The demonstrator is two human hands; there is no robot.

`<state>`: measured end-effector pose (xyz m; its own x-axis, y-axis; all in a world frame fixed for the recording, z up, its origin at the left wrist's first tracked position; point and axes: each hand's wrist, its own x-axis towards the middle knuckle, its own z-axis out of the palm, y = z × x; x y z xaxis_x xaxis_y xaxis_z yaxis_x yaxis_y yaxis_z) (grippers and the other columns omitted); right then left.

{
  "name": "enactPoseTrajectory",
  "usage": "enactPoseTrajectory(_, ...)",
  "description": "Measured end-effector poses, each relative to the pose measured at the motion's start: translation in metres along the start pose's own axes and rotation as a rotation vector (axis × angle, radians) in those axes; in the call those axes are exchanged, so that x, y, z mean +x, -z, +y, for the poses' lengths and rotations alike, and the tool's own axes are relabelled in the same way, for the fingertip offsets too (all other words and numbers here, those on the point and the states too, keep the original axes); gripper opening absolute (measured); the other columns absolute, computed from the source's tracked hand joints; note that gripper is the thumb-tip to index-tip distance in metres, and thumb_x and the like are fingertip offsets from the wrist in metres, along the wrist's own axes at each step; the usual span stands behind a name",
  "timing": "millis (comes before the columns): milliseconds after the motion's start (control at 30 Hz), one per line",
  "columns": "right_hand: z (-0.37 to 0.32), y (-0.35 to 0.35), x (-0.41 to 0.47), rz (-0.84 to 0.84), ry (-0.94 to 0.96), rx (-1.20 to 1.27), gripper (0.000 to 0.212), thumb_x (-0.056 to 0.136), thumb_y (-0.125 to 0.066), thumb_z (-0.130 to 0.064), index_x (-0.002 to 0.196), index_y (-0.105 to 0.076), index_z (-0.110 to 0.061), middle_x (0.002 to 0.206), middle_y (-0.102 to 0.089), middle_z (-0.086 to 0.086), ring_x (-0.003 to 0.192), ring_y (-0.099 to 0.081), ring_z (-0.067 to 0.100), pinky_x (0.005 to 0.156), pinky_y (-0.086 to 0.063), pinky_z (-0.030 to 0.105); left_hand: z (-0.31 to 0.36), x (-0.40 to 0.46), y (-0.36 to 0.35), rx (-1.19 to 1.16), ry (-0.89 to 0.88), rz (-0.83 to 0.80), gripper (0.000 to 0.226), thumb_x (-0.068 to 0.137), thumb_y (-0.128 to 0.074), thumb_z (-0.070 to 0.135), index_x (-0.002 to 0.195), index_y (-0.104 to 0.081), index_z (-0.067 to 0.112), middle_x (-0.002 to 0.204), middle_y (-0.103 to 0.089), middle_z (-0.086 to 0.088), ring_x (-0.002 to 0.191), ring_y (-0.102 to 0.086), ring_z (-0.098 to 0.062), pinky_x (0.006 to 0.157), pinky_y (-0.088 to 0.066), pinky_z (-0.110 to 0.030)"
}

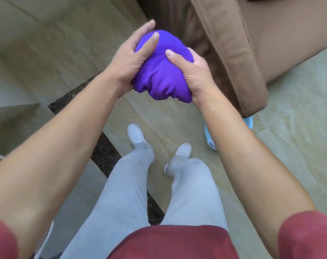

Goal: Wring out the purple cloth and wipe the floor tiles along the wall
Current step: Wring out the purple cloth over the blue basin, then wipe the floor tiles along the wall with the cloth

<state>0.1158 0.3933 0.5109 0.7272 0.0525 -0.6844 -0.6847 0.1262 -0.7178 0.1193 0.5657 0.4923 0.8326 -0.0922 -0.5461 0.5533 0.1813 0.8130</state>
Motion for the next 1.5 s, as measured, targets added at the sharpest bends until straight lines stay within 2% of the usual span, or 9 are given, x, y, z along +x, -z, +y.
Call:
enactPoseTrajectory(167,-0.030,-0.074,0.074,-0.130,0.046,-0.213,0.040,0.079,-0.080,-0.042,0.097,-0.073,-0.007,0.104,-0.076,0.018,0.094,-0.072,0.027,0.093,-0.058,0.051,0.012,0.036,0.086,0.024,0.120,-0.019,0.038,0.083,-0.076,0.045,0.105,-0.074,0.015,0.105,-0.079,-0.004,0.100,-0.073,-0.016,0.085,-0.058,-0.028)
enactPoseTrajectory(267,-0.043,-0.104,0.138,-0.173,0.033,-0.340,0.053,0.077,-0.075,-0.056,0.092,-0.072,-0.005,0.097,-0.076,0.015,0.087,-0.070,0.023,0.089,-0.057,0.051,0.019,0.074,0.116,-0.102,0.108,0.089,0.031,0.087,-0.072,0.041,0.103,-0.075,0.015,0.106,-0.079,-0.007,0.101,-0.074,-0.018,0.085,-0.059,-0.030)
enactPoseTrajectory(400,-0.052,-0.146,0.239,-0.257,0.143,-0.629,0.036,0.079,-0.073,-0.052,0.081,-0.069,-0.016,0.081,-0.070,0.000,0.075,-0.064,0.012,0.074,-0.054,0.037,0.018,0.143,0.159,-0.251,0.057,0.315,0.016,0.094,-0.067,0.027,0.105,-0.069,0.015,0.104,-0.076,-0.007,0.096,-0.073,-0.018,0.088,-0.060,-0.037)
enactPoseTrajectory(567,-0.013,-0.183,0.393,-0.313,0.326,-0.972,0.025,0.081,-0.072,-0.046,0.087,-0.059,-0.025,0.085,-0.065,-0.004,0.082,-0.060,0.015,0.084,-0.053,0.039,-0.039,0.262,0.228,-0.166,0.071,0.471,0.013,0.094,-0.067,0.011,0.090,-0.061,0.022,0.090,-0.068,0.002,0.079,-0.066,-0.009,0.078,-0.056,-0.024)
enactPoseTrajectory(833,0.108,-0.248,0.615,-0.391,0.432,-1.200,0.023,0.092,-0.067,-0.040,0.095,-0.059,-0.019,0.085,-0.062,-0.005,0.073,-0.057,0.011,0.057,-0.040,0.012,-0.173,0.443,0.354,0.024,0.077,0.597,0.034,0.092,-0.070,0.012,0.122,-0.063,-0.001,0.104,-0.064,-0.011,0.096,-0.060,-0.021,0.090,-0.052,-0.034)
enactPoseTrajectory(1100,0.189,-0.278,0.747,-0.324,0.654,-1.340,0.038,0.092,-0.064,-0.046,0.116,-0.063,-0.016,0.107,-0.071,0.004,0.098,-0.065,0.024,0.084,-0.050,0.033,-0.259,0.543,0.438,0.206,0.031,0.598,0.034,0.091,-0.071,0.018,0.121,-0.067,0.004,0.118,-0.070,-0.023,0.098,-0.065,-0.026,0.098,-0.054,-0.042)
enactPoseTrajectory(1233,0.213,-0.290,0.751,0.011,0.958,-1.457,0.048,0.091,-0.055,-0.044,0.135,-0.054,-0.024,0.136,-0.054,0.012,0.122,-0.054,0.031,0.097,-0.046,0.042,-0.284,0.549,0.460,0.481,-0.063,0.765,0.044,0.090,-0.068,0.027,0.129,-0.058,0.010,0.125,-0.064,-0.018,0.111,-0.062,-0.032,0.099,-0.049,-0.043)
enactPoseTrajectory(1400,0.277,-0.290,0.710,-0.395,0.895,-1.914,0.053,0.098,-0.033,-0.061,0.147,-0.040,-0.042,0.163,-0.028,0.008,0.152,-0.016,0.036,0.117,-0.014,0.067,-0.334,0.492,0.485,1.068,-0.070,0.908,0.055,0.089,-0.058,0.039,0.137,-0.051,0.013,0.145,-0.048,-0.018,0.140,-0.041,-0.038,0.110,-0.035,-0.051)
enactPoseTrajectory(1500,0.261,-0.262,0.734,-0.246,0.869,-1.887,0.047,0.098,-0.035,-0.057,0.139,-0.050,-0.039,0.160,-0.035,0.005,0.151,-0.020,0.034,0.118,-0.016,0.065,-0.374,0.456,0.510,1.168,0.015,0.866,0.057,0.092,-0.057,0.044,0.141,-0.044,0.018,0.153,-0.039,-0.020,0.145,-0.032,-0.042,0.113,-0.029,-0.060)
